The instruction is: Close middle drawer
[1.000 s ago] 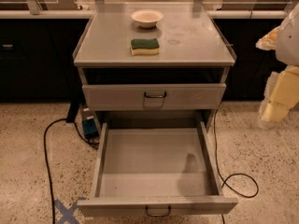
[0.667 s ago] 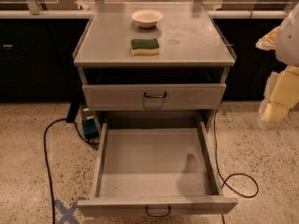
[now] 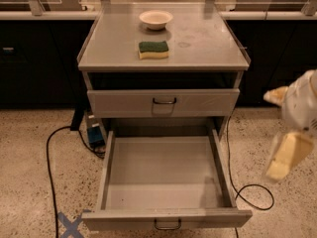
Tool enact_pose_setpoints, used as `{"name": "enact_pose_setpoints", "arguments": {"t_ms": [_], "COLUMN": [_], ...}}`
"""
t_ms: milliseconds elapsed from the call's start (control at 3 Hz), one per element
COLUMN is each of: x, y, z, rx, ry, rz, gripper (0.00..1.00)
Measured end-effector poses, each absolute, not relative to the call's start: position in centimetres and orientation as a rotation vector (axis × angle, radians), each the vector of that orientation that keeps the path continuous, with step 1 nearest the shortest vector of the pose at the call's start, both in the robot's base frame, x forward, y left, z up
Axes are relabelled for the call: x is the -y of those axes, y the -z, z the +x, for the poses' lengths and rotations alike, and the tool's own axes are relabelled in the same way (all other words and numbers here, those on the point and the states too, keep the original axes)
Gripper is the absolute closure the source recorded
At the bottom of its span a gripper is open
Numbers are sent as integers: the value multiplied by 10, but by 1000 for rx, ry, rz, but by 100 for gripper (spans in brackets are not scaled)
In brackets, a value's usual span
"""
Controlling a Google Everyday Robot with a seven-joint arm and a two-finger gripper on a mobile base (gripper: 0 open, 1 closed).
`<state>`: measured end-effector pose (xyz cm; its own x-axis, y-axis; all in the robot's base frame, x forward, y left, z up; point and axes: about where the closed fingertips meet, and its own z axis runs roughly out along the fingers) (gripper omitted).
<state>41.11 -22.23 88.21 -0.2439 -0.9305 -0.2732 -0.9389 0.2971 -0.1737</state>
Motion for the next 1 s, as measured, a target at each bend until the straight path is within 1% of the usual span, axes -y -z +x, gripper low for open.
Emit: {"name": "enact_pose_setpoints", "arguments": {"t_ms": [667,1000], "x": [216,203], "y": [-746,-689], "z": [374,365], "rx": [-2245,-2242], "ry": [-206,-279], "rz": [-1675,-1673], "gripper": [0,0]}}
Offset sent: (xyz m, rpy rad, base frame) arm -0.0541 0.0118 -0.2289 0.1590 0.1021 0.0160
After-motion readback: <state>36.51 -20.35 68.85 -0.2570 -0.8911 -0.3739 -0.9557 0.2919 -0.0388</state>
